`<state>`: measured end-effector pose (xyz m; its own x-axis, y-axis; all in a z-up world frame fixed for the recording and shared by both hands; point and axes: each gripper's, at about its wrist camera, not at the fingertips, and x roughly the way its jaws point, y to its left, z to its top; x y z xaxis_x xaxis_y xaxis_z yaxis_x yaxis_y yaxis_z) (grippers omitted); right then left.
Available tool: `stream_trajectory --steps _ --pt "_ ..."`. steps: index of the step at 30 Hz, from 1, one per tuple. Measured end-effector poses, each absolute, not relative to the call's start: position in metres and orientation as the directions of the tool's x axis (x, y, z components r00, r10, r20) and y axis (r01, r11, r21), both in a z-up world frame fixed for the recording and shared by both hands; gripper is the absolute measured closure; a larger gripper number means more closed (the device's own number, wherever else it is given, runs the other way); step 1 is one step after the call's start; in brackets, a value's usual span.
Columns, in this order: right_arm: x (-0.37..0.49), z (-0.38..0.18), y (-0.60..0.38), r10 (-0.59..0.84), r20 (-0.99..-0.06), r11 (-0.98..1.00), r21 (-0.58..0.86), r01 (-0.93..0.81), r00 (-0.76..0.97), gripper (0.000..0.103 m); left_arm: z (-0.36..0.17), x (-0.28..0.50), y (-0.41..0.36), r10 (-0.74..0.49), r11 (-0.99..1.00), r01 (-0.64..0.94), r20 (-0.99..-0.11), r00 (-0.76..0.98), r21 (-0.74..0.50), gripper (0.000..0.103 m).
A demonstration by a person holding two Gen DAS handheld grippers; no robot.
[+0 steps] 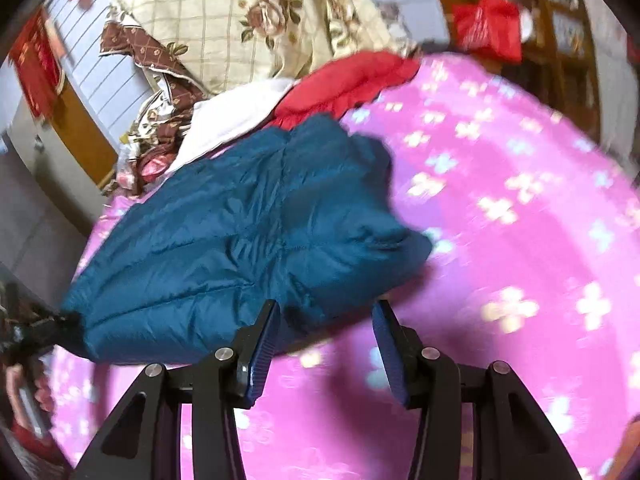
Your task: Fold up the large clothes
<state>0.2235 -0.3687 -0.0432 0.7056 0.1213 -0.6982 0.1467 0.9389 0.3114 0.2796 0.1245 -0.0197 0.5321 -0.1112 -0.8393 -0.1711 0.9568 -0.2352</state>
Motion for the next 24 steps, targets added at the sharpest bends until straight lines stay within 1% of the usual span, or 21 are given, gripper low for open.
stream_trajectory --steps 4,6,8,10,12,16,18,22,24 --pt "0.211 -0.021 -0.37 0.093 -0.645 0.938 0.312 0.151 0.758 0.057 -0.01 0.266 0.129 -0.075 0.965 -0.165 -0.822 0.565 -0.202 0.062" --pt "0.211 -0.014 -0.368 0.08 -0.64 0.94 0.303 0.156 0.764 0.057 -0.005 0.255 0.13 -0.063 0.97 -0.154 -0.806 0.589 -0.188 0.06" --pt "0.218 -0.01 -0.36 0.099 -0.656 0.942 0.304 0.142 0.748 0.057 -0.001 0.246 0.131 -0.038 0.975 -0.152 -0.795 0.605 -0.162 0.06" --pt "0.229 -0.008 -0.346 0.099 -0.676 0.957 0.265 0.115 0.731 0.057 0.002 0.237 0.128 0.018 0.982 -0.159 -0.78 0.626 -0.105 0.056" --pt "0.241 -0.01 -0.334 0.085 -0.678 0.969 0.228 0.099 0.73 0.057 0.001 0.233 0.116 0.073 0.989 -0.148 -0.762 0.644 -0.03 0.055" --pt "0.273 -0.03 -0.324 0.092 -0.724 0.97 0.221 0.103 0.684 0.057 -0.015 0.247 0.09 0.071 0.997 -0.077 -0.777 0.625 0.029 0.055" --pt "0.285 -0.043 -0.326 0.068 -0.755 0.973 0.195 0.124 0.653 0.057 -0.027 0.263 0.083 0.067 0.997 -0.078 -0.788 0.612 0.024 0.055" --pt "0.3 -0.069 -0.335 0.077 -0.805 0.968 0.202 0.15 0.588 0.057 -0.046 0.292 0.077 0.057 0.996 -0.085 -0.806 0.589 0.008 0.055" --pt "0.303 -0.075 -0.336 0.057 -0.81 0.971 0.18 0.155 0.584 0.062 -0.049 0.302 0.073 0.057 0.996 -0.083 -0.804 0.592 0.01 0.055"
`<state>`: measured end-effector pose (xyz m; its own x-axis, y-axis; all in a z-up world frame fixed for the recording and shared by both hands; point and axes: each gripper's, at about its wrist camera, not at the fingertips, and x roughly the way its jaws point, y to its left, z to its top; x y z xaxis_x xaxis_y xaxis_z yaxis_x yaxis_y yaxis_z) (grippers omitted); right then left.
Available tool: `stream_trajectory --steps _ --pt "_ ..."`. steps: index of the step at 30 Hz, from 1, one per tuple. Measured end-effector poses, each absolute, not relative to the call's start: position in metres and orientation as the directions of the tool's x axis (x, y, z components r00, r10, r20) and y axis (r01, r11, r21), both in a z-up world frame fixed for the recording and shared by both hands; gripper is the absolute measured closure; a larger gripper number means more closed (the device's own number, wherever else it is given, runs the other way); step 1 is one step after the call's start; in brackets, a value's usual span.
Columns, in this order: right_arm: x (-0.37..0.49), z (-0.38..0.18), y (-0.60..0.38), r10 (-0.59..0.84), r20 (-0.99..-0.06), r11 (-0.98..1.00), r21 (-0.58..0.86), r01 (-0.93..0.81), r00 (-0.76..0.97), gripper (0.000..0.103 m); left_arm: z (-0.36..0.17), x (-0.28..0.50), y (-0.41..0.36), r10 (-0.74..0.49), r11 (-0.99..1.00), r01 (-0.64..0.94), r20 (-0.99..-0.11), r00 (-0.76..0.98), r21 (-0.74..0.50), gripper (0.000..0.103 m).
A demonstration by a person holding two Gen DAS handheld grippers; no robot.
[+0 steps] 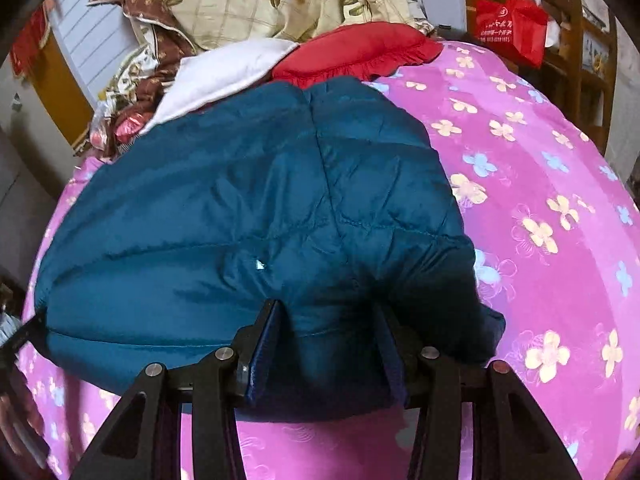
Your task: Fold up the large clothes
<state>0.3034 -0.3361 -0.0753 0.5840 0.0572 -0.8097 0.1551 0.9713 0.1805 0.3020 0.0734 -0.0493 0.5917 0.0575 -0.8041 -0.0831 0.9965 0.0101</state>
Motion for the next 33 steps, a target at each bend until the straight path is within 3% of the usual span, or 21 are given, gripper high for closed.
stream_trajectory --steps 7,12,16,21,25,27,30,33 --pt "0.313 -0.083 -0.344 0.029 -0.824 0.973 0.153 0.173 0.565 0.068 -0.035 0.289 0.064 -0.002 0.998 -0.046 -0.793 0.61 -0.037 0.055" --pt "0.295 -0.058 -0.328 -0.056 -0.809 0.989 0.037 0.146 0.585 0.067 -0.017 0.247 0.057 0.009 0.999 -0.04 -0.752 0.659 -0.023 0.054" --pt "0.273 -0.018 -0.301 -0.005 -0.751 0.996 0.055 0.07 0.66 0.066 -0.015 0.223 0.047 0.037 0.999 -0.033 -0.728 0.685 0.02 0.053" --pt "0.295 -0.002 -0.249 0.128 -0.739 0.991 0.128 -0.049 0.661 0.065 -0.018 0.19 0.049 0.023 0.998 -0.057 -0.713 0.701 -0.024 0.052" --pt "0.338 -0.02 -0.215 0.191 -0.767 0.979 0.196 -0.059 0.613 0.065 -0.025 0.171 0.055 0.052 0.994 -0.101 -0.684 0.728 -0.031 0.038" --pt "0.361 -0.04 -0.209 0.159 -0.792 0.983 0.185 -0.015 0.59 0.06 -0.028 0.167 0.057 0.09 0.993 -0.121 -0.657 0.749 -0.001 0.037" --pt "0.38 -0.059 -0.206 0.114 -0.806 0.988 0.151 0.016 0.581 0.057 -0.031 0.163 0.059 0.158 0.986 -0.158 -0.598 0.786 0.054 0.024" --pt "0.38 -0.052 -0.202 0.088 -0.822 0.994 0.108 0.002 0.563 0.057 -0.033 0.161 0.069 0.178 0.981 -0.186 -0.58 0.795 0.047 0.023"
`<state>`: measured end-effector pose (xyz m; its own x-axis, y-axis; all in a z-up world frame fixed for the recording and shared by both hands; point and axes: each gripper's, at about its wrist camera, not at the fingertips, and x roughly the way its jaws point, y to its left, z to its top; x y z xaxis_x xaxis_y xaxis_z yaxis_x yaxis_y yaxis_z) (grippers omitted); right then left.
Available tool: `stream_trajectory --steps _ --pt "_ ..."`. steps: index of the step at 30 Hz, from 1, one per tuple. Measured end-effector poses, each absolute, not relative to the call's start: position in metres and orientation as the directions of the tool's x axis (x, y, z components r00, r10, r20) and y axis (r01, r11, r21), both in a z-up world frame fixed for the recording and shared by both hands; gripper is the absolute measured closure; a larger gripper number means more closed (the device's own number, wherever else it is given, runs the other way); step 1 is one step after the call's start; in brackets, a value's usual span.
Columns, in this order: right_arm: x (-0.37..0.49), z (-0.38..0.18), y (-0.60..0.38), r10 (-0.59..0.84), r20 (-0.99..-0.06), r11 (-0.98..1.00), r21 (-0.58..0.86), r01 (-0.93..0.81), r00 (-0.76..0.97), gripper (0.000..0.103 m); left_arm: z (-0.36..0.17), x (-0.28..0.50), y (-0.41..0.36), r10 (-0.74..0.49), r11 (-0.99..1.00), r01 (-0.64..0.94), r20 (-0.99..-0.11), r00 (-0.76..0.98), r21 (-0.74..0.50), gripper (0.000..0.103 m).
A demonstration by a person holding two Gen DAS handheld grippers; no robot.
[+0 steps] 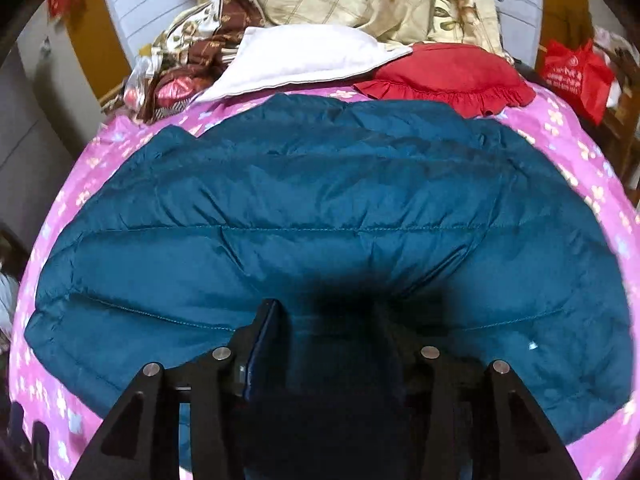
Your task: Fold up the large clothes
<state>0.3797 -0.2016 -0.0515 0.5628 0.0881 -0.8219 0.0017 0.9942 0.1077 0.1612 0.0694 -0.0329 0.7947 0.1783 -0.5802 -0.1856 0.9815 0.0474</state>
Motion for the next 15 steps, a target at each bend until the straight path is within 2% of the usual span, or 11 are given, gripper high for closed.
stream_trajectory --steps 4,6,11,15 --pt "0.356 -0.037 -0.238 0.052 -0.794 0.991 0.116 0.067 0.606 0.057 -0.032 0.16 0.085 0.171 0.978 -0.21 -0.578 0.798 -0.001 0.023" --pt "0.343 -0.042 -0.272 -0.002 -0.798 0.981 0.114 0.155 0.603 0.057 -0.031 0.159 0.088 0.159 0.978 -0.209 -0.581 0.798 -0.02 0.023" --pt "0.314 -0.065 -0.341 -0.012 -0.805 0.947 0.182 0.265 0.593 0.057 -0.024 0.15 0.09 0.223 0.966 -0.258 -0.54 0.812 0.01 0.023" --pt "0.292 -0.063 -0.345 -0.073 -0.805 0.952 0.119 0.281 0.589 0.057 -0.012 0.139 0.09 0.258 0.956 -0.293 -0.508 0.821 0.012 0.023"
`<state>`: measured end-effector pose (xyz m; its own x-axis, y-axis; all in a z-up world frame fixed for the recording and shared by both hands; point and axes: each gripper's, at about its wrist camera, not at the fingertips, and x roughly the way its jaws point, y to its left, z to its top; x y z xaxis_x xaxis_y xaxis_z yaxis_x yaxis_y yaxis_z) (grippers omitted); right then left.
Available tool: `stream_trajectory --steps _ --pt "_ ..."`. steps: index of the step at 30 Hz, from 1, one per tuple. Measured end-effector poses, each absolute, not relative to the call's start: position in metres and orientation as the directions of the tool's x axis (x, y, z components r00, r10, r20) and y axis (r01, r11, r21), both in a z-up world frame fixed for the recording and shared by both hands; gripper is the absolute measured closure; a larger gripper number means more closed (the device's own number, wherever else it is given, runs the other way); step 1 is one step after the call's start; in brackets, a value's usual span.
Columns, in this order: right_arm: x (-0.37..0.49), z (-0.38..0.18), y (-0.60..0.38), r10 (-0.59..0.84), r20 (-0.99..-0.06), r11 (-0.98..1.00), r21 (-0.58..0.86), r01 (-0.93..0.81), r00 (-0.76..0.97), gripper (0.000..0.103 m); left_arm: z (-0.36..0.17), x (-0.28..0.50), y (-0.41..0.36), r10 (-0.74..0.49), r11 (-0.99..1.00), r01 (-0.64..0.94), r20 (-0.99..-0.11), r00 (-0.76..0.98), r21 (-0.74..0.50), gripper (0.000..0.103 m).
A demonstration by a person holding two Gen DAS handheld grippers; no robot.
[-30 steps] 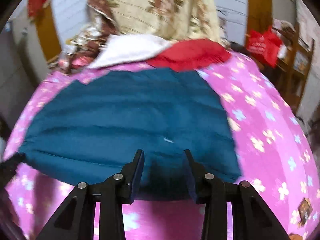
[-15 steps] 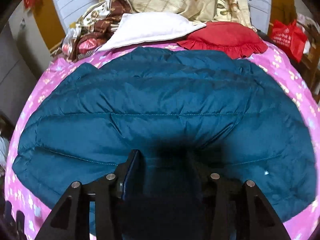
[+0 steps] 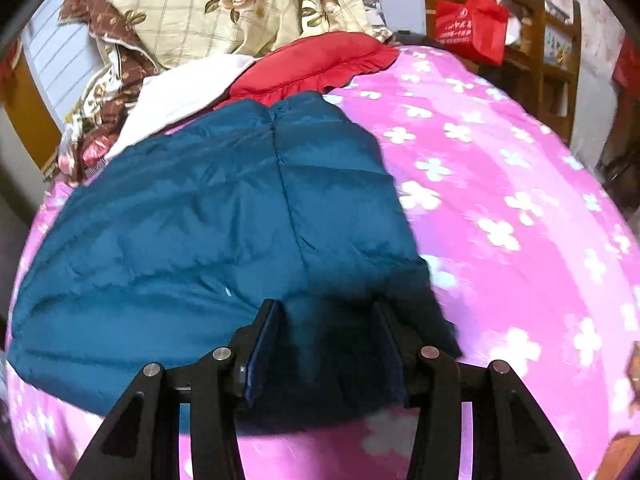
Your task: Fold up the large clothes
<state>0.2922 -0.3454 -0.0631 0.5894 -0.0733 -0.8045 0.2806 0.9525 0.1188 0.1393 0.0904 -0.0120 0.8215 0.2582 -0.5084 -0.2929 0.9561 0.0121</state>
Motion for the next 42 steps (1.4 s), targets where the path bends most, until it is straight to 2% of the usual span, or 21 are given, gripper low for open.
stream_trajectory --steps 3,9,14,16,23,25,30,42 --pt "0.264 -0.044 -0.325 -0.099 -0.775 0.971 0.063 0.232 0.624 0.057 0.0 0.129 0.089 0.267 0.953 -0.303 -0.505 0.821 0.012 0.023" --pt "0.192 -0.018 -0.287 0.038 -0.713 0.982 0.157 0.107 0.7 0.057 0.017 0.101 0.075 0.254 0.962 -0.268 -0.493 0.832 0.045 0.023" --pt "0.138 -0.017 -0.252 0.078 -0.678 0.988 0.153 0.037 0.731 0.057 0.036 0.062 0.055 0.185 0.981 -0.193 -0.456 0.87 0.03 0.022" --pt "0.131 -0.019 -0.244 0.092 -0.672 0.987 0.159 0.021 0.735 0.057 0.045 0.046 0.047 0.165 0.984 -0.176 -0.434 0.886 0.016 0.017" --pt "0.1 -0.018 -0.228 0.108 -0.672 0.99 0.137 -0.02 0.733 0.057 0.071 0.008 0.024 0.111 0.991 -0.13 -0.365 0.924 -0.028 0.015" --pt "0.092 -0.018 -0.228 0.098 -0.672 0.992 0.128 -0.016 0.734 0.057 0.072 0.007 0.021 0.1 0.992 -0.119 -0.377 0.921 -0.029 0.015" --pt "0.079 -0.019 -0.232 0.098 -0.677 0.99 0.138 -0.005 0.73 0.057 0.065 0.008 0.01 0.049 0.997 -0.073 -0.488 0.871 -0.03 0.015" --pt "0.076 -0.029 -0.227 0.045 -0.725 0.997 0.077 0.016 0.687 0.056 0.037 0.015 -0.011 0.04 0.999 -0.031 -0.605 0.795 0.026 0.015"
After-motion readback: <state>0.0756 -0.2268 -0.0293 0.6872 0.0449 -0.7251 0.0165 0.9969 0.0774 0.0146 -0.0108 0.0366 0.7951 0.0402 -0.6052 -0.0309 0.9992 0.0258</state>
